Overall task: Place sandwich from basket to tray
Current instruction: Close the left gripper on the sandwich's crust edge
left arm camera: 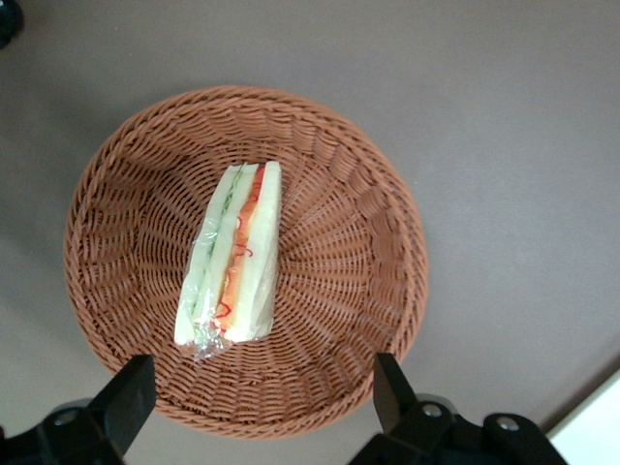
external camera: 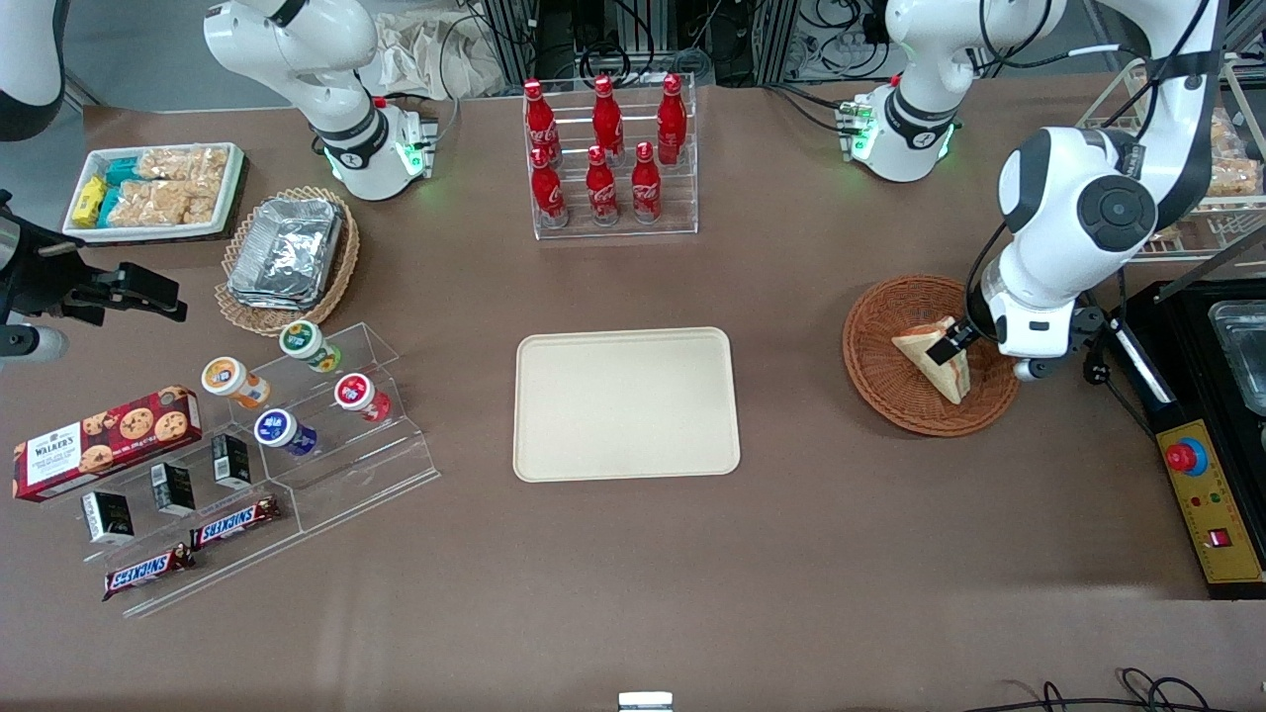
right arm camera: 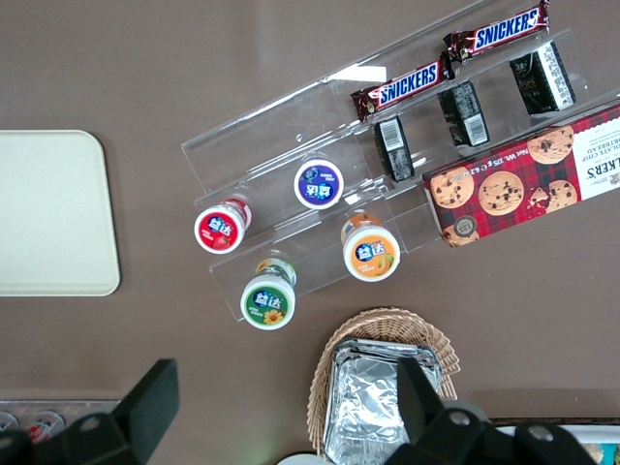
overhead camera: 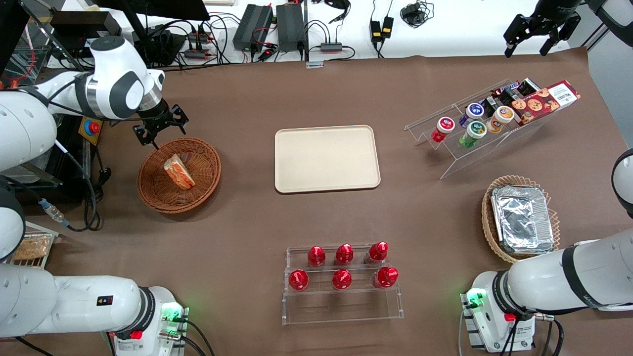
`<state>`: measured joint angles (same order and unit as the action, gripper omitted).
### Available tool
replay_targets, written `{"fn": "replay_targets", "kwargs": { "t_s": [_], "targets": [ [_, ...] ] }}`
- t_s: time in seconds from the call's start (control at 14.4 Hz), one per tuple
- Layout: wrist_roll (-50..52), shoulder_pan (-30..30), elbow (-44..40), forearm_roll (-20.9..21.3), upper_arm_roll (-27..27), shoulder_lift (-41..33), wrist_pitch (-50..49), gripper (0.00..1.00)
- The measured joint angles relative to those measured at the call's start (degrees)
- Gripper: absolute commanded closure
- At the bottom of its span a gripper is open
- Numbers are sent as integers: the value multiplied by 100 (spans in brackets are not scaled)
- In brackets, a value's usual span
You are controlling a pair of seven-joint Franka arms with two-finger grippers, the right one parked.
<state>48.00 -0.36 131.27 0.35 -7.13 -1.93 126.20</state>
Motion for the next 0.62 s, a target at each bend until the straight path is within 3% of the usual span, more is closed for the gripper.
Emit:
{"fn": "replay_targets", "kwargs": {
  "t_s": [0.49, 0.55, 0.62],
  "targets": [
    [-21, 451, 1479, 0, 26, 417, 2111, 0],
    [-22, 451, 1506, 0, 25, 539, 2270, 6],
    [-23, 450, 1508, 0, 23, 650, 2387, 45]
  ]
}}
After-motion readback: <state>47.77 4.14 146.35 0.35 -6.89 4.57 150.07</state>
